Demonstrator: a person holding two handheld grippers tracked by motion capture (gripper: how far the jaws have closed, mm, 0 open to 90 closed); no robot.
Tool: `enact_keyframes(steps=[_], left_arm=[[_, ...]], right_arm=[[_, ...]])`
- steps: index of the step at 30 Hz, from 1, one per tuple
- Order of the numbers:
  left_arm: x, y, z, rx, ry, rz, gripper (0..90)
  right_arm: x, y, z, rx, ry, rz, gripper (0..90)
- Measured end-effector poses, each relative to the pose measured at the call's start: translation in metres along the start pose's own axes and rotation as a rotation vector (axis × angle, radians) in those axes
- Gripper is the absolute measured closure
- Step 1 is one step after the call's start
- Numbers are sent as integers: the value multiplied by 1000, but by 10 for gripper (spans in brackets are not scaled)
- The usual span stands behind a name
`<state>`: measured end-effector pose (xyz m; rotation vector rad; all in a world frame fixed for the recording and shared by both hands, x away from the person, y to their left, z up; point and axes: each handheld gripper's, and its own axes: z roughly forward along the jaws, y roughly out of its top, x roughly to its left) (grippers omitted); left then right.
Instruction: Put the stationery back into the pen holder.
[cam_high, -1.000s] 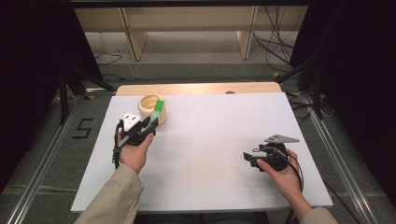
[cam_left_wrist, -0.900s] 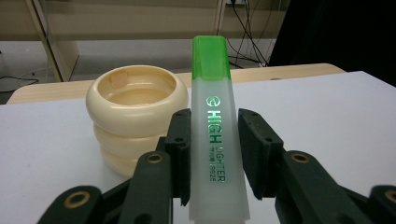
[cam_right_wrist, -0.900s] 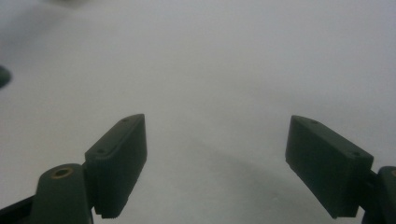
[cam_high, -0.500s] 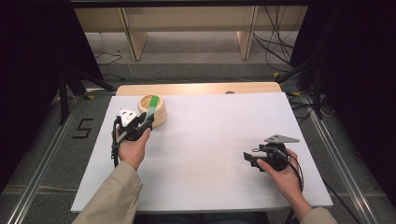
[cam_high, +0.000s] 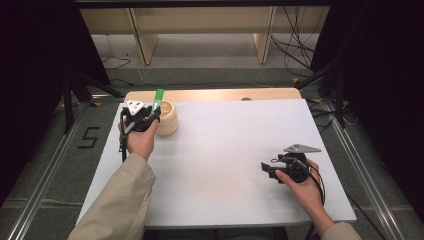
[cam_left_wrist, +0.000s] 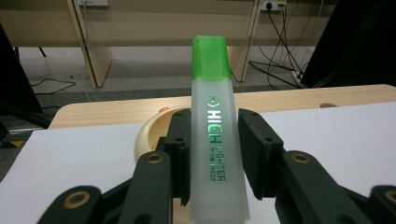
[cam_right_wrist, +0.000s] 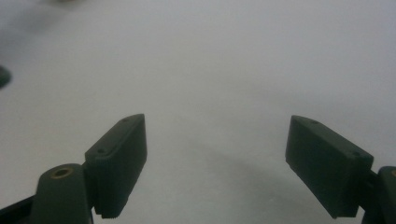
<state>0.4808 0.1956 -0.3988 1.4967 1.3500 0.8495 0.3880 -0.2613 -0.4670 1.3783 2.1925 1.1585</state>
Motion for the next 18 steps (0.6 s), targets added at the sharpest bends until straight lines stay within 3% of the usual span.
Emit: enact_keyframes(steps=[18], left_arm=[[7,6,43,42,-3,0,664]], right_arm=[[-1,0,1,-1,2,0,212]])
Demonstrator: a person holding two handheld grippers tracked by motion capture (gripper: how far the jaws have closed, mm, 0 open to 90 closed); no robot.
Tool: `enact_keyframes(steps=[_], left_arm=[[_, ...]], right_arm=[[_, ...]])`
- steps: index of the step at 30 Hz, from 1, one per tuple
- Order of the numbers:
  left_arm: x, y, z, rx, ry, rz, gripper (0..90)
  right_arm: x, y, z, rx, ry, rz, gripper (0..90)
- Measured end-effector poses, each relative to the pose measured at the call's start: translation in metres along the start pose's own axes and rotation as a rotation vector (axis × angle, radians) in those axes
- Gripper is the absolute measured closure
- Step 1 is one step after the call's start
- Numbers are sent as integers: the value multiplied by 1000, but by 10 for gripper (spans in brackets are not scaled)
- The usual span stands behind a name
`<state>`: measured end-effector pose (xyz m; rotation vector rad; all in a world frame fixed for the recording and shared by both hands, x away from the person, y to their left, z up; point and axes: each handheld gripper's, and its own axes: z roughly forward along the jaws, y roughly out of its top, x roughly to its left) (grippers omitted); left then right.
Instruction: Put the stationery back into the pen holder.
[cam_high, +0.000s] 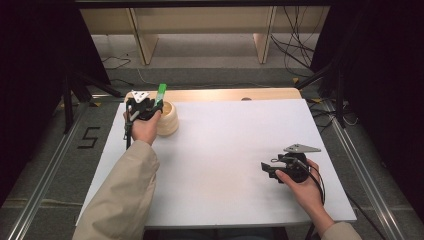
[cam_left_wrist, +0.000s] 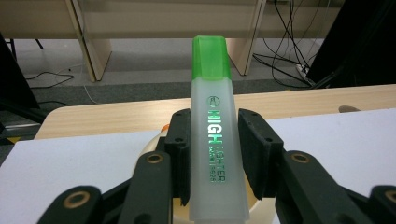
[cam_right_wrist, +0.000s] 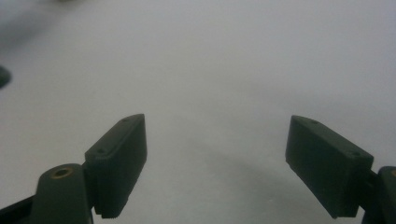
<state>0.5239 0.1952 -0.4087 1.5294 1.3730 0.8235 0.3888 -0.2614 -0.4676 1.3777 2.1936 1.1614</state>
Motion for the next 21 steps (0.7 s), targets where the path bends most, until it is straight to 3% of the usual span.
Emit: enact_keyframes(steps=[21], left_arm=[[-3,-6,21,16,5,24,664]], right_arm=[[-1,0,1,5,2,1,211]])
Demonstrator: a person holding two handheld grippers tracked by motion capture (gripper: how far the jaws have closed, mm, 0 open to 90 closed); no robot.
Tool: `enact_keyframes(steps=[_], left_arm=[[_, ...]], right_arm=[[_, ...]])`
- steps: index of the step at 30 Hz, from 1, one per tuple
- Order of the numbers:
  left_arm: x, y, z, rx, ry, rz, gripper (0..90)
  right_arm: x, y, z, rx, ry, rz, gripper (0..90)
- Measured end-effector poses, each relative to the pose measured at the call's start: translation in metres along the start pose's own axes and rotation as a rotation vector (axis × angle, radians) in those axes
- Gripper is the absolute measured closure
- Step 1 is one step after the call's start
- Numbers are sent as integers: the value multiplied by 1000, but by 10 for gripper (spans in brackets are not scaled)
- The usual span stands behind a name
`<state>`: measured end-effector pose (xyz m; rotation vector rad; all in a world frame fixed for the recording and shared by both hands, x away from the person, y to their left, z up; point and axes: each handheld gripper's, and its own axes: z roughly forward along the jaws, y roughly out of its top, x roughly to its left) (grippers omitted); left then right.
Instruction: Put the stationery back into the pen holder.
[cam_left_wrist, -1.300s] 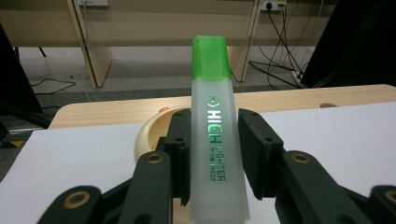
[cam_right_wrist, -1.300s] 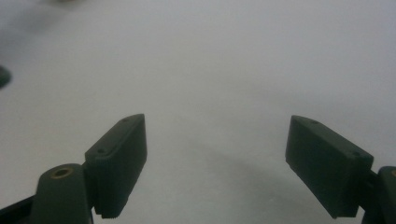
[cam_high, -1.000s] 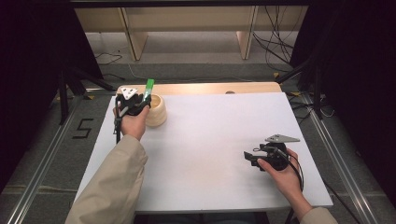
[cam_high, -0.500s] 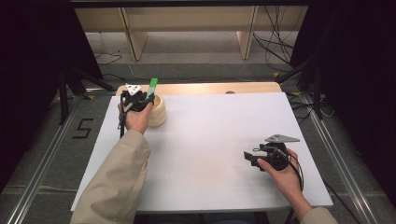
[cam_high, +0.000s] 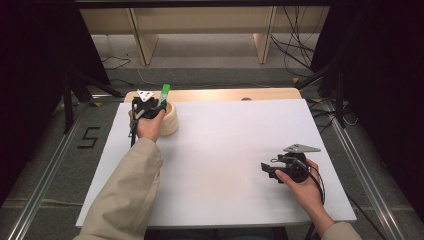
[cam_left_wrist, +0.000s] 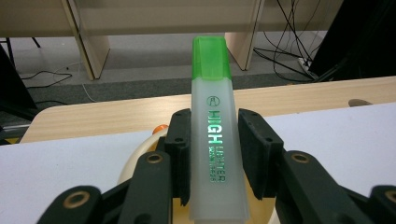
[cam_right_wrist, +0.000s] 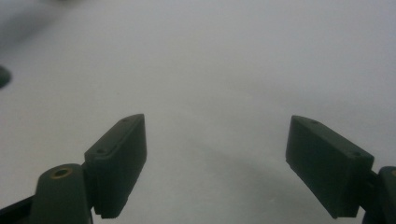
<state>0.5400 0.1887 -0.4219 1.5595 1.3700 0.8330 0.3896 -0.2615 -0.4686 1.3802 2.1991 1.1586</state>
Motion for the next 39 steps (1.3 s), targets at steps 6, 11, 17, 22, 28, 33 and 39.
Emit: enact_keyframes(steps=[6,11,17,22,28,33,39], left_arm=[[-1,-2,2,6,1,11,664],[-1,-3,4,14,5,17,664],[-2,-4,5,17,13,24,664],[-2,-5,6,25,13,34,664],[-1,-7,6,27,18,40,663],[-1,-8,7,30,21,44,663],[-1,-11,8,36,23,51,663]], right_arm=[[0,0,0,-1,0,0,210],[0,0,0,2,2,2,209],[0,0,0,3,1,4,208],[0,0,0,3,2,3,208],[0,0,0,6,3,0,207],[0,0,1,8,3,0,206],[0,0,1,8,4,0,206]])
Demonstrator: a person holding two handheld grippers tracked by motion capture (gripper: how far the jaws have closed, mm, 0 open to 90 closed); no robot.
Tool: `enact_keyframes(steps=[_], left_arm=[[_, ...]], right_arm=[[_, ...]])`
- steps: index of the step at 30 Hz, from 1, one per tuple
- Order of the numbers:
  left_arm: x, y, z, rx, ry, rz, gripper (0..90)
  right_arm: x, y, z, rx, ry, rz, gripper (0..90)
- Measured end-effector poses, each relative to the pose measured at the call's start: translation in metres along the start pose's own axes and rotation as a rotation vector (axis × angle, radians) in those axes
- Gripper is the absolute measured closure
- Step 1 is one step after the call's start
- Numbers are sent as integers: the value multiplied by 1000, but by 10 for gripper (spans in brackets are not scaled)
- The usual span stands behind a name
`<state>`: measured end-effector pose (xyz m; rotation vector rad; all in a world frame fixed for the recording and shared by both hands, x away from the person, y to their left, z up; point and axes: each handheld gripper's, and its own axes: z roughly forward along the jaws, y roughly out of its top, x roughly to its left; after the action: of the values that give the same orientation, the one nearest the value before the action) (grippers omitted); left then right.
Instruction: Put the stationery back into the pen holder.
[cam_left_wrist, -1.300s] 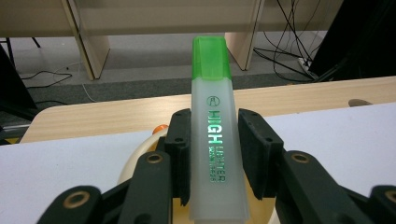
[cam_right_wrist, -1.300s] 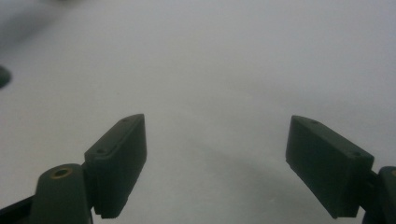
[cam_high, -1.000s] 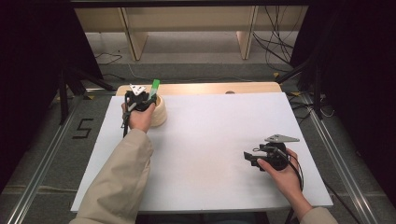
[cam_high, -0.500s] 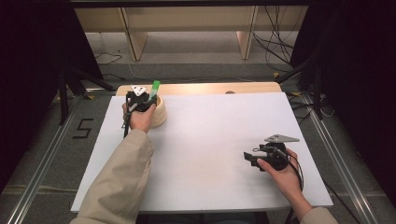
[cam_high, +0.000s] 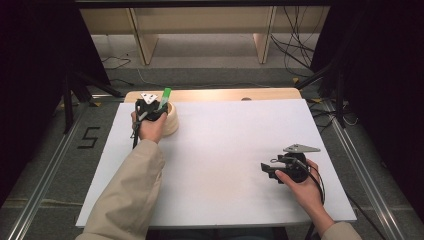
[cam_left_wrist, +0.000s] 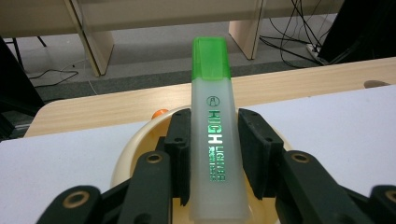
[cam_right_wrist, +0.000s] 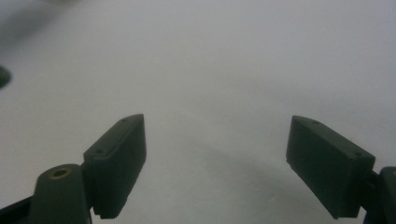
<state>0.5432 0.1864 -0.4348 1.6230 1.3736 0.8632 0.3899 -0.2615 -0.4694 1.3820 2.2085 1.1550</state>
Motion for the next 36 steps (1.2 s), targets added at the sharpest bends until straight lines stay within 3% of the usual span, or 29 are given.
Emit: enact_keyframes(steps=[11,13,16,25,36], left_arm=[[0,-4,0,7,4,10,650],[-1,-3,-2,9,11,15,528],[-2,-1,-6,11,6,47,456],[0,8,-33,13,-45,6,344],[3,9,-66,39,-101,38,290]], right_arm=[[0,0,0,0,1,0,201],[0,0,0,0,1,-1,198],[0,0,0,0,0,-1,197],[0,0,-1,-6,-4,1,195],[0,1,-2,-9,-8,2,192]])
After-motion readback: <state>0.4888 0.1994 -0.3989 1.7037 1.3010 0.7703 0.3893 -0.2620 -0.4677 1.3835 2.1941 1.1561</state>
